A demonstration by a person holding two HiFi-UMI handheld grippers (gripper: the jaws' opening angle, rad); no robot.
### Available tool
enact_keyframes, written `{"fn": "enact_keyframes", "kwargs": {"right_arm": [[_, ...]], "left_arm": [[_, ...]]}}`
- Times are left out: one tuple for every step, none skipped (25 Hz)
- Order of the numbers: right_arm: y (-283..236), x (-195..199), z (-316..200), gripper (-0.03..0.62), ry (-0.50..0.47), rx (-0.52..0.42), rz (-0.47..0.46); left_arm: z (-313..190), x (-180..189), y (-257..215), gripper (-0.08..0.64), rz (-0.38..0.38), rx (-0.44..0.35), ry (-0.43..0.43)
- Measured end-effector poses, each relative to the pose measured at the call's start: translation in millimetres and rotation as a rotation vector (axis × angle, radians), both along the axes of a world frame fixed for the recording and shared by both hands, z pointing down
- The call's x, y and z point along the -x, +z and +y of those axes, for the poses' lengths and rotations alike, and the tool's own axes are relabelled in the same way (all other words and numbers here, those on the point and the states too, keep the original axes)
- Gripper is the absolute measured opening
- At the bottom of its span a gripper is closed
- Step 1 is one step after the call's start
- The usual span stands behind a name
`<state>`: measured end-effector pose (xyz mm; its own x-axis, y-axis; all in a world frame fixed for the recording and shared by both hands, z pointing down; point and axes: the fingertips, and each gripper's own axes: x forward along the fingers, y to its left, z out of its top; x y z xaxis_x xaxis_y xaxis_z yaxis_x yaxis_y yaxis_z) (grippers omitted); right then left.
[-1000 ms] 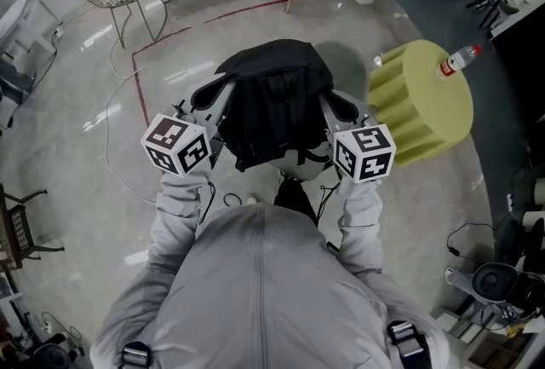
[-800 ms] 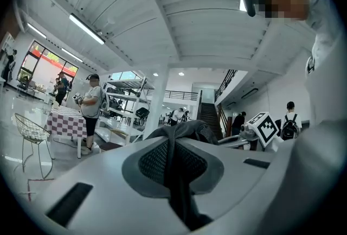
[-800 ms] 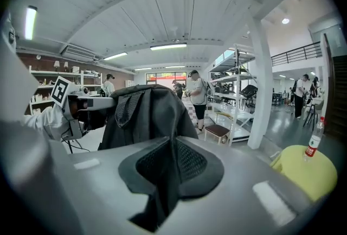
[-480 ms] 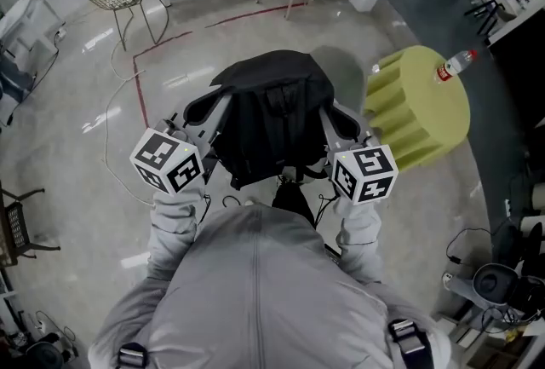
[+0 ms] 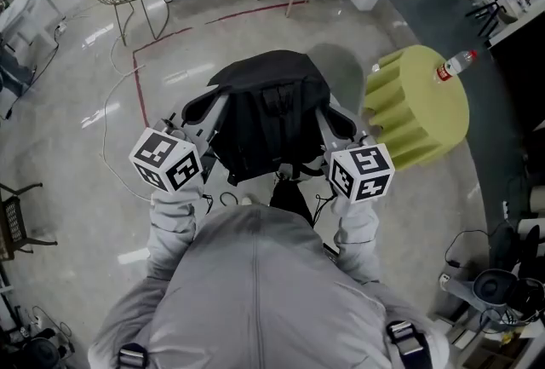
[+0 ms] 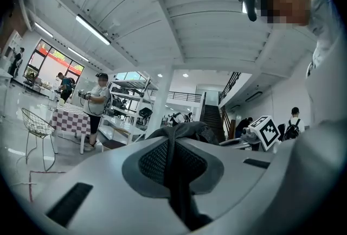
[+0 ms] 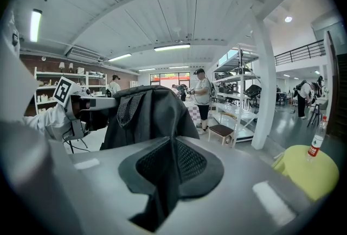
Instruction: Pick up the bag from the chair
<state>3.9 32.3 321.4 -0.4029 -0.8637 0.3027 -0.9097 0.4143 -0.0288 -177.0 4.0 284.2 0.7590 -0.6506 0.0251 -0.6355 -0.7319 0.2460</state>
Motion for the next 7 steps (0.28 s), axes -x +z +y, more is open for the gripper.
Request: {"fn": "enact_keyframes", "kwargs": {"right_arm": [[0.7,0.7,0.0,0.044,0.0,0.002,0.001],[1.5,1.5,0.0,0.044,0.0,0.004,0.001],[2.3,2.2,0.0,0.044,-0.001,0.006,0.002],[3.1,2.6,0.1,0.044,-0.001,0.008,0.002],[3.9,2.7,0.3,0.044,-0.002,0.01,0.003],[4.8,2.5,0.6,0.044,-0.002,0.012,0.004],[5.8,2.3,0.9,0.044,-0.003,0.014,0.004]], "left_arm": [[-0.3,0.7,1.0,0.02,-0.002,0.003,-0.003],[-0.5,1.6,2.0,0.02,-0.004,0.005,-0.006],[-0.6,2.5,3.1,0.021,-0.004,0.008,-0.009],[-0.6,3.0,4.0,0.02,-0.005,0.01,-0.011],[-0.4,3.1,4.9,0.02,-0.005,0.012,-0.013],[-0.2,3.0,5.9,0.02,-0.006,0.015,-0.014],[0.1,2.8,7.0,0.02,-0.007,0.017,-0.014]]}}
